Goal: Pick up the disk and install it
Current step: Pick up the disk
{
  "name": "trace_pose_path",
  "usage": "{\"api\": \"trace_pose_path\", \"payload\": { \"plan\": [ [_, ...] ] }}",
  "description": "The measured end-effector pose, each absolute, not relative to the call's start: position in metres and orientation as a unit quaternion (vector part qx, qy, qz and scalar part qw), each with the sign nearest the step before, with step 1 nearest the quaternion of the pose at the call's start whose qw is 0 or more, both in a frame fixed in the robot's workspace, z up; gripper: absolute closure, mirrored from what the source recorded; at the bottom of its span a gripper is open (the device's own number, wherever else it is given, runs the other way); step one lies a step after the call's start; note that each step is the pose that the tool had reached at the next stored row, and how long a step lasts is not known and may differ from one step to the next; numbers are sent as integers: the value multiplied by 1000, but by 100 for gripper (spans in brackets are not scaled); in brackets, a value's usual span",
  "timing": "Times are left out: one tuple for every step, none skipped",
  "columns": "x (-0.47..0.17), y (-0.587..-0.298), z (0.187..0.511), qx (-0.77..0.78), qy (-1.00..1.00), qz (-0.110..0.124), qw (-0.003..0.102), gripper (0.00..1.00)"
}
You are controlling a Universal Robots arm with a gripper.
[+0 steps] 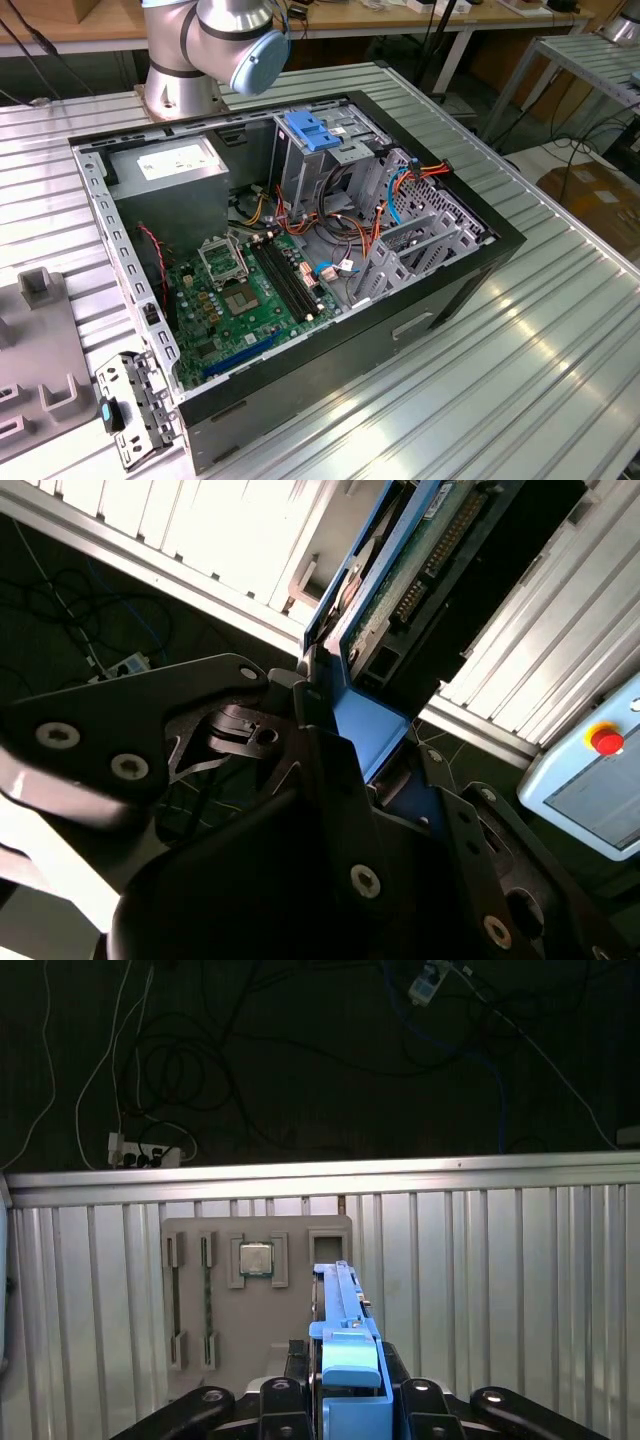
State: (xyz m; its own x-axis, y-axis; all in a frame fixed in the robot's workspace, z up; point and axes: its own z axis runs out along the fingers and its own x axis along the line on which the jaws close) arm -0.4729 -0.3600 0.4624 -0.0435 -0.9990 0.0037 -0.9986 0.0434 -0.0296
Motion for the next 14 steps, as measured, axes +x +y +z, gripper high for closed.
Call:
{"api": "trace_pose_path", "payload": {
  "plan": [
    [-473,-360,462,-691,722,-12,9,63],
    [-473,-360,462,-691,722,-12,9,63],
    [-473,-360,463,-691,722,-12,9,63],
    [-473,-360,463,-691,722,-12,9,63],
    [-473,-360,463,-691,722,-12,9,63],
    [-473,-360,464,-691,722,-12,9,63],
    [-473,-360,466,-691,722,-12,9,63],
    [-473,-360,467,-691,722,-12,9,63],
    [-473,-360,469,-691,722,-12,9,63],
    [-473,-360,470,-691,722,-12,9,63],
    [-473,-360,471,-691,722,-12,9,63],
    [-473,-360,473,-691,722,-12,9,63],
    [-473,-360,474,-691,722,-12,9,63],
    [-473,-360,475,-691,722,-12,9,63]
  ]
}}
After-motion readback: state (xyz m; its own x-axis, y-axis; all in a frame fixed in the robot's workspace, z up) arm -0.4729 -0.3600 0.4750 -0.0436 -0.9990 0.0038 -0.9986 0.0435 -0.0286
